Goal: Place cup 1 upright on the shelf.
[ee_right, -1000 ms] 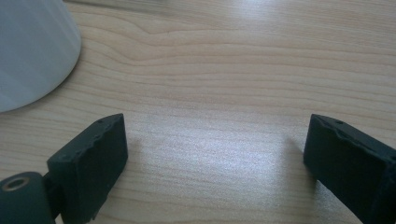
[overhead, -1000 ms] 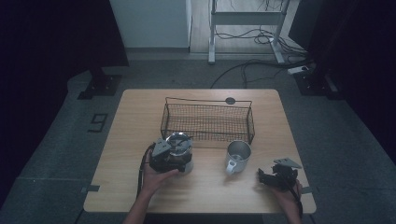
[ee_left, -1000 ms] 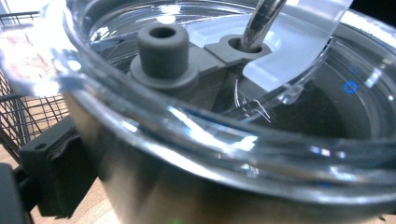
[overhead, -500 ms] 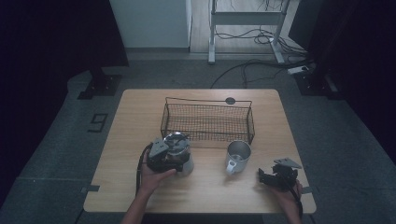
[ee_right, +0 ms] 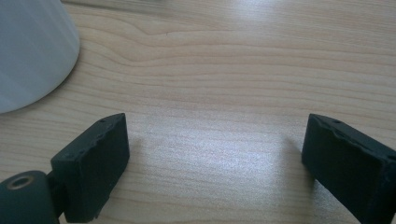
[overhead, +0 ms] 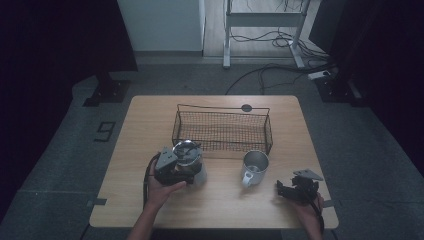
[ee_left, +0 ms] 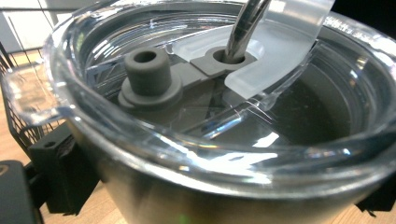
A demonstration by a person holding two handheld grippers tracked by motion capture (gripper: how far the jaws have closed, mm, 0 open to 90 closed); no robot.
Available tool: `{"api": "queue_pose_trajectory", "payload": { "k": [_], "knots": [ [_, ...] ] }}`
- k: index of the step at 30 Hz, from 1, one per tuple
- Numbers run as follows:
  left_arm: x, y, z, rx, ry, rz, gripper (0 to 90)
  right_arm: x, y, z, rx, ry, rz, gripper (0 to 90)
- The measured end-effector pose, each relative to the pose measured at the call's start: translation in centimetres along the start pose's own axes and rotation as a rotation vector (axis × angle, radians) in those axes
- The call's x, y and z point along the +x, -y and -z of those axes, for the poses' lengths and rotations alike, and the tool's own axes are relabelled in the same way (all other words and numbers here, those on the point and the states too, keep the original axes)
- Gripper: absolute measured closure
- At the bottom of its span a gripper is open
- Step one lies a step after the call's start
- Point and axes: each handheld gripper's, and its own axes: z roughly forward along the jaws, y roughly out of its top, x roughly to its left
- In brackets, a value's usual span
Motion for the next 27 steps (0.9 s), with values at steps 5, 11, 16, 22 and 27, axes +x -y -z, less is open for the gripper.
{"api": "queue_pose_trajectory", "payload": {
  "k": [5,11,16,22,27],
  "knots": [
    [0.2,-0.4,0.3,-0.007,-0.003,0.002,3.9,0.0,0.0,0.0,-0.001,-0.001,-0.001,7.4],
    [0.4,-0.9,0.7,-0.017,-0.003,0.003,4.0,0.0,0.0,0.0,-0.001,-0.001,-0.001,7.4],
    [0.5,-1.2,0.8,-0.021,-0.007,0.0,4.0,0.0,0.0,0.0,-0.002,-0.001,-0.001,7.4],
    [0.6,-1.6,1.1,-0.025,-0.011,0.0,4.0,0.0,0.0,0.0,-0.002,-0.001,-0.001,7.4],
    [0.7,-2.0,1.0,-0.029,-0.019,-0.007,4.0,0.0,0.0,0.0,0.0,0.0,-0.001,7.6]
  ]
}}
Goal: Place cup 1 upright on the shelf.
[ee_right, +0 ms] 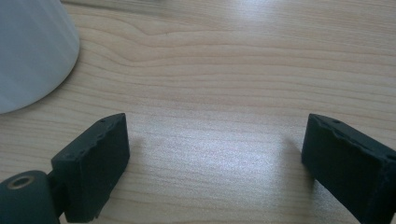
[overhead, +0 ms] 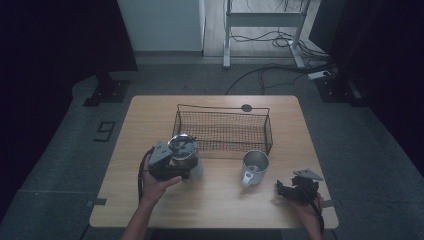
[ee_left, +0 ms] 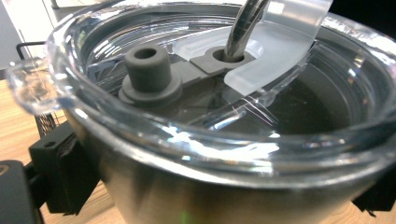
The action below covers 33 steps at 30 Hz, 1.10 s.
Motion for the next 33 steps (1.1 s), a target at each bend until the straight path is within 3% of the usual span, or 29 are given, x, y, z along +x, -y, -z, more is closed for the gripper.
{"api": "queue_pose_trajectory", "payload": {
  "k": [20,33],
  "knots": [
    [1.0,-1.2,0.0,-0.022,0.001,0.031,4.0,0.0,0.0,0.0,-0.002,0.0,0.0,8.0],
    [2.1,-1.9,-1.5,-0.017,0.011,0.041,4.0,0.0,0.1,0.1,-0.007,0.01,-0.009,10.3]
  ]
}}
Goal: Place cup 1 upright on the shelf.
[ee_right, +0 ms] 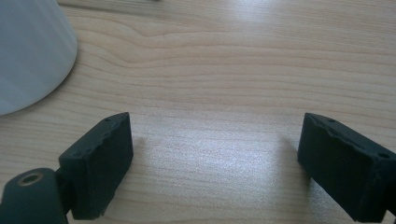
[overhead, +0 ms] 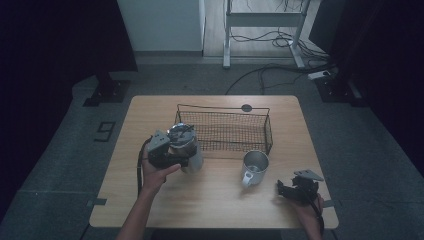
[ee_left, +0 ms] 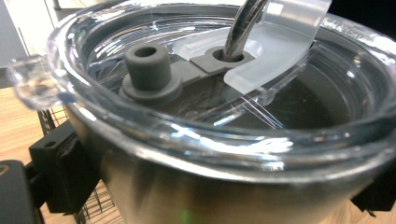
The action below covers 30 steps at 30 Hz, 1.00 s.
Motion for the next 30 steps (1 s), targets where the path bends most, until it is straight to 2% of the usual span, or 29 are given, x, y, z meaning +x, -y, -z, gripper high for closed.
{"api": "queue_pose_trajectory", "payload": {
  "k": [12,20,30],
  "knots": [
    [0.5,-1.1,-1.6,0.0,-0.021,0.003,4.0,0.0,0.0,0.0,-0.001,-0.001,0.0,10.5],
    [0.5,-1.9,-1.8,-0.004,-0.034,0.001,4.0,-0.1,0.0,0.0,-0.004,-0.001,0.0,11.5],
    [0.9,-2.6,-2.1,-0.014,-0.027,0.011,4.0,-0.1,0.0,0.0,-0.005,0.001,-0.001,12.2]
  ]
}}
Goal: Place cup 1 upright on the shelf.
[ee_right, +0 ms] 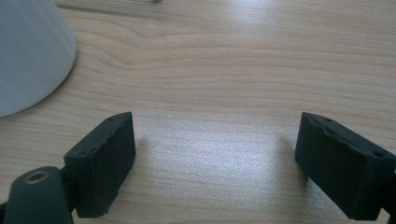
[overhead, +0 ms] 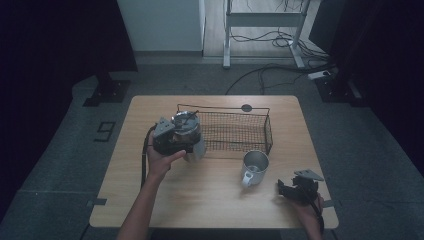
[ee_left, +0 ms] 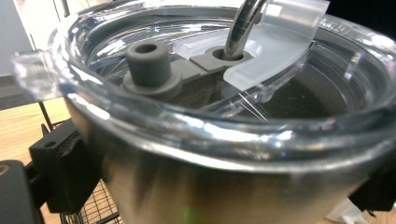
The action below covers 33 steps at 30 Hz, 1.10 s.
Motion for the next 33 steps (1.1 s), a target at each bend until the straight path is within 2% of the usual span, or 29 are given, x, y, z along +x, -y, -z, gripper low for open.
{"api": "queue_pose_trajectory", "payload": {
  "k": [5,22,33],
  "knots": [
    [0.3,-0.2,-0.1,0.0,0.003,0.014,4.0,0.0,0.0,0.0,0.0,0.001,-0.001,12.5],
    [-0.2,-1.5,0.4,-0.014,0.006,-0.008,4.1,0.0,0.0,0.0,-0.001,0.001,-0.001,12.5],
    [-0.3,-2.6,0.0,-0.027,0.004,-0.014,4.1,0.0,0.0,0.0,0.001,0.0,0.0,12.6]
  ]
}}
